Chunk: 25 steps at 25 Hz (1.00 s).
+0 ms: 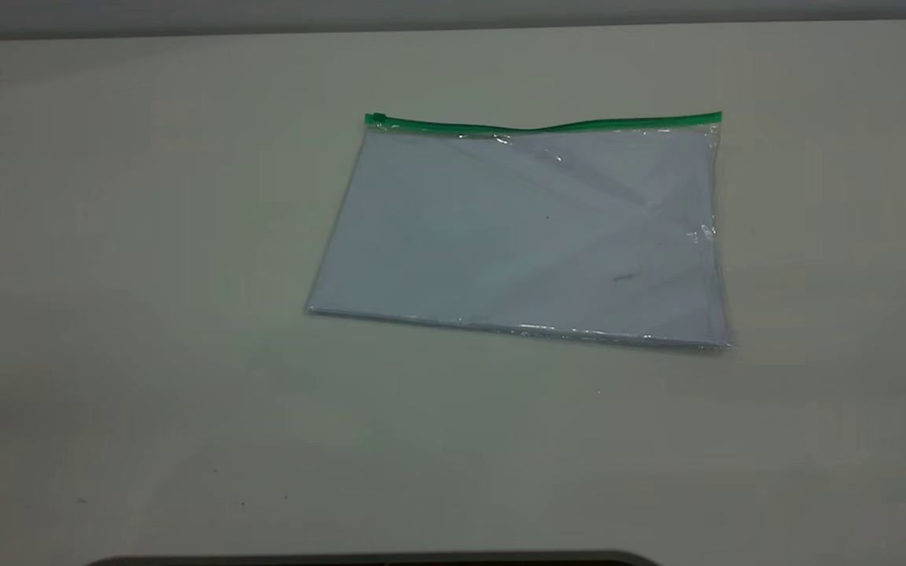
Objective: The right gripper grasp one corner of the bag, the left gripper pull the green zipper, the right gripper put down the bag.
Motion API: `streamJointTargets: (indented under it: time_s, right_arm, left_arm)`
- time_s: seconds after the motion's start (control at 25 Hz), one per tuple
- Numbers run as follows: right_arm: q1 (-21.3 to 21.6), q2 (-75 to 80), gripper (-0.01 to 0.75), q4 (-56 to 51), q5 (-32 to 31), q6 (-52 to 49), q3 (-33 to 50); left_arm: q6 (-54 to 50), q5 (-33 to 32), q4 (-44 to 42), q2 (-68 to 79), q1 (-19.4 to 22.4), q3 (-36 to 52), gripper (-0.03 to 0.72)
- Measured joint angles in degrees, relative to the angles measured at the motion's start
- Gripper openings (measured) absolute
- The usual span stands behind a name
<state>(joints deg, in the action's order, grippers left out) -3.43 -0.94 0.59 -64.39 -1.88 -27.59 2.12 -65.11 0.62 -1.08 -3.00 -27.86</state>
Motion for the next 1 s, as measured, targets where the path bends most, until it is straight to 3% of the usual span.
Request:
streamJointTargets:
  time_s: [1.0]
  right_arm:
    - [0.0,0.0,0.413,0.0,0.0,0.0,0.0]
  left_arm:
    - [-0.1,0.0,0.0,0.0,1.5,0.0,0.499]
